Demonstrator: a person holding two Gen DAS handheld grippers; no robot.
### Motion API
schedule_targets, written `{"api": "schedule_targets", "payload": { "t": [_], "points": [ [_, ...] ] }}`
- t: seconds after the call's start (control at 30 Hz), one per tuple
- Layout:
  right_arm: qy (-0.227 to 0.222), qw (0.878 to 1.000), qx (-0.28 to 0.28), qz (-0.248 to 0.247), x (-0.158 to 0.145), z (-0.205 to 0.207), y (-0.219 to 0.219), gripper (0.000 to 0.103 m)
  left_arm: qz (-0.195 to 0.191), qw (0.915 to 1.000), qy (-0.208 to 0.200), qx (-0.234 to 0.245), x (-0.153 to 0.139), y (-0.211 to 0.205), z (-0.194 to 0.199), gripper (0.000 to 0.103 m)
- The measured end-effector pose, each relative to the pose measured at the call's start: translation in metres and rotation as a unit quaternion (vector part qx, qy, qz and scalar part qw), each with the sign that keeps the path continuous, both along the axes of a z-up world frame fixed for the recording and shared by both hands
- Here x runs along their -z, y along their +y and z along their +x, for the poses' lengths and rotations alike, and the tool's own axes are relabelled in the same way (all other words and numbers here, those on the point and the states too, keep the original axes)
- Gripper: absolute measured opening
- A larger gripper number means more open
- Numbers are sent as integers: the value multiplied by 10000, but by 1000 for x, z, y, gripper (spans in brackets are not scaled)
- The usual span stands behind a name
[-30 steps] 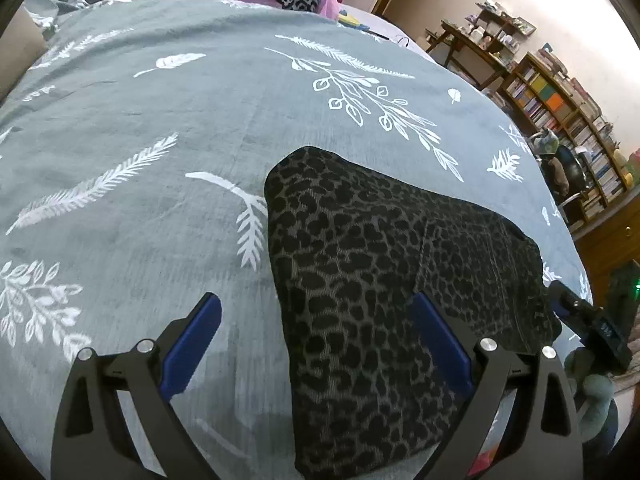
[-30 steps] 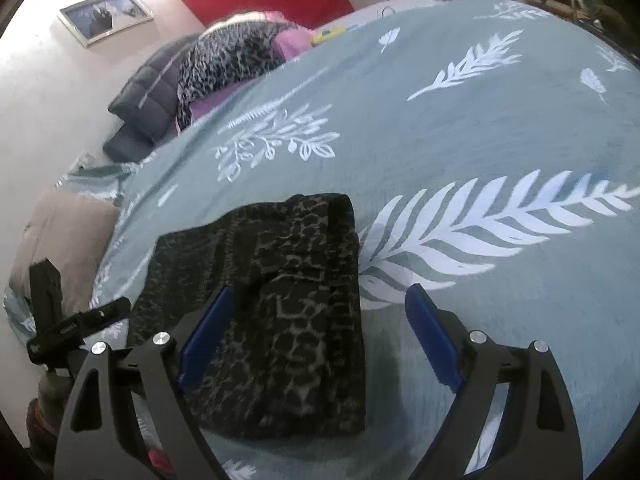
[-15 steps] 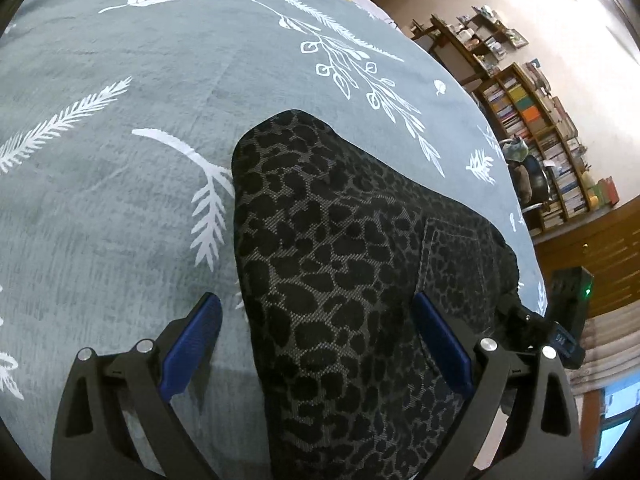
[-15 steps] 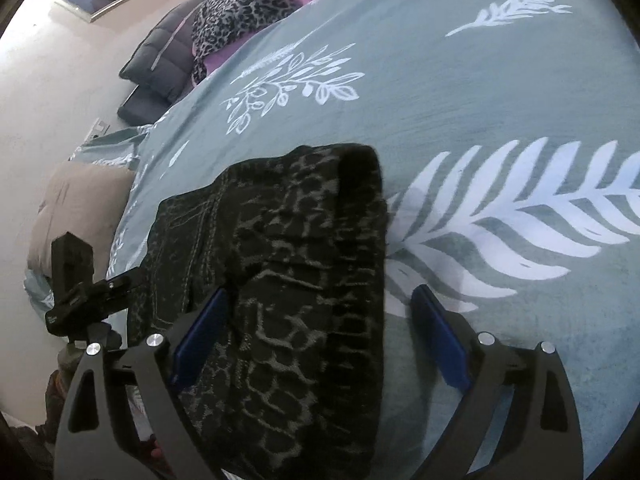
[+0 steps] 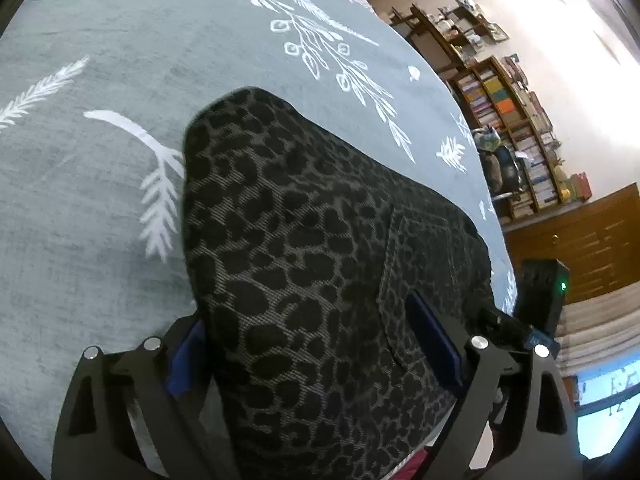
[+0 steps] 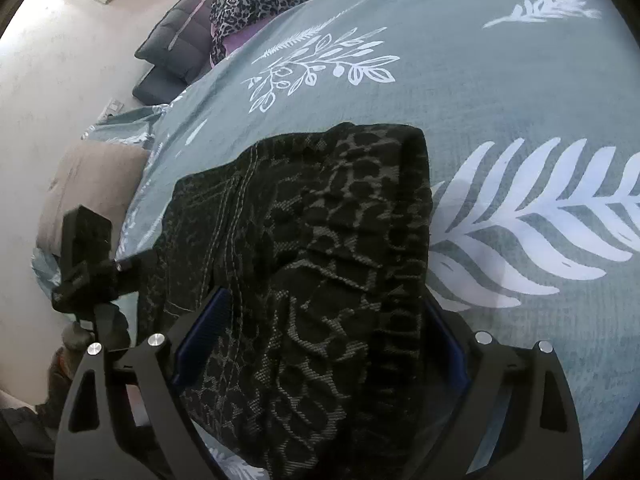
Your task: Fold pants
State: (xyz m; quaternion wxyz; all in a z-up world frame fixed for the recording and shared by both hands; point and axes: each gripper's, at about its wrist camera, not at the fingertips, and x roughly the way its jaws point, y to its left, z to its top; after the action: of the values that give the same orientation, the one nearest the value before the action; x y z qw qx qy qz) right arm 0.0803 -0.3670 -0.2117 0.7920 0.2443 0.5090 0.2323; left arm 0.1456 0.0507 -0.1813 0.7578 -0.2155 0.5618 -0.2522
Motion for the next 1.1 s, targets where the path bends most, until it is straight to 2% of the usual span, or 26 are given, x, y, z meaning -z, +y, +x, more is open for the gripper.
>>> {"api": "schedule_targets", "payload": {
  "t": [0.07,0.2,0.4,0.5,0.6,0.67,0.77,0.83,0.9,0.93,1.1],
  "points": [
    [50,9999,144,-6,3,4,-6,80,78,10000,13,3,1,1,-1,76],
    [24,9999,133,-49,5,6,-2,80,-109,9997,128,-154,3,10,-2,60],
    [-53,10000,-34,27,2,3,-4,68,-155,9996,-75,-201,-3,12,-11,47],
    [-46,9999,-55,136,5,5,-7,67,-112,9995,-200,-228,-8,9,-13,43],
    [-33,9999,-87,-49,5,9,-4,67,95,9995,-274,-106,-9,4,-12,44],
    [16,10000,-70,-61,7,13,-2,70,124,9998,-127,-127,-3,2,-8,48],
    [-143,9997,-197,-32,4,9,0,70,-19,9998,59,-163,5,4,-4,47],
    [-257,9993,-242,96,2,4,-5,66,-27,9999,-39,-103,1,3,-6,44],
    [-287,9988,-145,357,-1,1,-14,54,-112,9997,-191,-31,-6,3,-9,40],
    [-332,9983,-101,460,-4,-1,-17,51,-164,9996,-234,-25,-9,4,-10,38],
    [-702,9966,-116,416,-28,-2,-14,41,-278,9985,-462,21,-28,-3,-6,33]
  ]
}}
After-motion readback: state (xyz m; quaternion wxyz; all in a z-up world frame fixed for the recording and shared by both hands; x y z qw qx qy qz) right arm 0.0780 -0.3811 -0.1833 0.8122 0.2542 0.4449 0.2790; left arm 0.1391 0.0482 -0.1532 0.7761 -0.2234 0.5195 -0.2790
